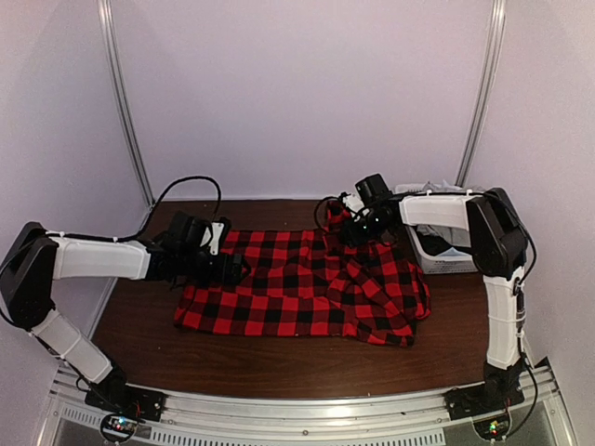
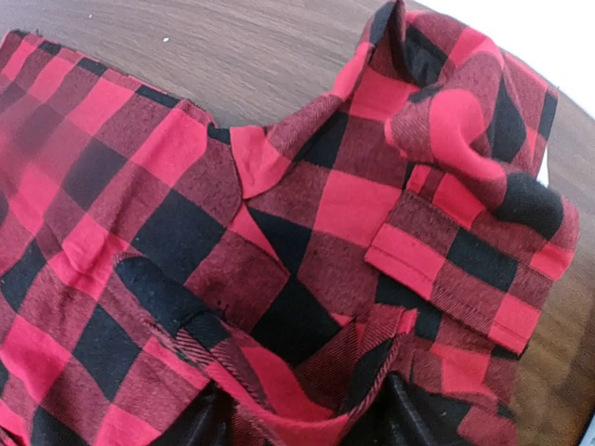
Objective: Fold and stack the long sleeve shirts
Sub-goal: Smooth out the 1/3-folded shirt at the center of the board.
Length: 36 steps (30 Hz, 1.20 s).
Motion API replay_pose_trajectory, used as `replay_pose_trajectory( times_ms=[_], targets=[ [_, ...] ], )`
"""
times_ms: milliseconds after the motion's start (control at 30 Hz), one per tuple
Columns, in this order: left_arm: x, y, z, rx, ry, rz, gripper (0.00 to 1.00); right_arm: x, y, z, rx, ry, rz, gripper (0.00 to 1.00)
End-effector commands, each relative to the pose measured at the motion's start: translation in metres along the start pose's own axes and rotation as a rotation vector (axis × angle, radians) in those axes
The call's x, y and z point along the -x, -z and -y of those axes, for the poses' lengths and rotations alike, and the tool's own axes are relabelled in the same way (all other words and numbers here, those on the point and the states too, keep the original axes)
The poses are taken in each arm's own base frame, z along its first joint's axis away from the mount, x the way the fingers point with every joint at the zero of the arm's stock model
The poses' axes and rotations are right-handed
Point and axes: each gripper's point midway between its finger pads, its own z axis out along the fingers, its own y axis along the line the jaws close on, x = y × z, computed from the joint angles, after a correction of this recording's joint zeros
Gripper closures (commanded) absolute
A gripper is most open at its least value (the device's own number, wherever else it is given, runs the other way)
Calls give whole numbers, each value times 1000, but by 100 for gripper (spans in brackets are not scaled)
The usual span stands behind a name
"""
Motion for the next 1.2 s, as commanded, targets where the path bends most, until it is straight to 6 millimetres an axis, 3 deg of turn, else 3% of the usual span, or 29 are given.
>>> replay_pose_trajectory(
  times_ms=[0, 100, 233, 433, 567, 733, 900, 1033, 1167],
  targets=[
    [39, 11, 15, -59, -29, 117, 2, 10, 8, -9, 46, 56, 0, 55],
    [45, 10, 23, -97, -38, 134, 2, 18, 16, -16, 84, 63, 11, 74],
    [56, 13, 38, -174, -66, 176, 2, 36, 43, -37, 191, 56, 57, 100],
    [85, 30, 80, -367, -180, 305, 3, 64, 107, -90, 442, 26, 160, 100],
    [103, 35, 103, -444, -253, 359, 4, 67, 141, -124, 566, 23, 191, 100],
    [117, 41, 135, -553, -329, 391, 3, 63, 158, -156, 647, 31, 193, 100],
    [112, 42, 165, -635, -377, 380, 3, 59, 163, -172, 686, 29, 198, 100],
    [110, 32, 164, -624, -336, 363, 20, 53, 163, -179, 715, 29, 193, 100],
    [105, 24, 168, -655, -335, 326, 50, 52, 165, -182, 733, 27, 199, 100]
  ],
)
